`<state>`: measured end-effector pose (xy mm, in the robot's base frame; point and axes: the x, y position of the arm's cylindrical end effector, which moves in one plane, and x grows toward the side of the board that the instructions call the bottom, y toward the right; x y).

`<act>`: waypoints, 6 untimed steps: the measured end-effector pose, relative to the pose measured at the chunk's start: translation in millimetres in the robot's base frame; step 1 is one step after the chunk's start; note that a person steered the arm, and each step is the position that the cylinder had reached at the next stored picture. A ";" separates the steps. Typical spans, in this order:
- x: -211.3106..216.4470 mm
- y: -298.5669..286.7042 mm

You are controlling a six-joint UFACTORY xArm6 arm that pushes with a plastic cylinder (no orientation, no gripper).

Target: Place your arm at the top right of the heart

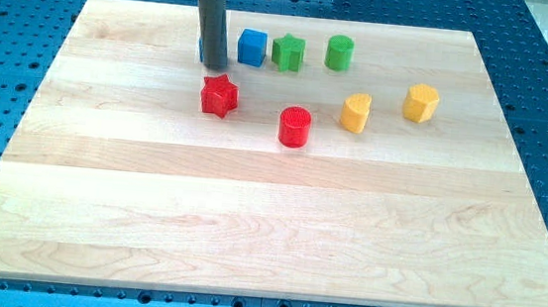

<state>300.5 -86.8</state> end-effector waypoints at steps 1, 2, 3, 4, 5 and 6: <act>28.9 -6.4; 48.2 39.9; 23.1 91.5; 10.9 127.2; 15.0 141.7; 34.1 170.1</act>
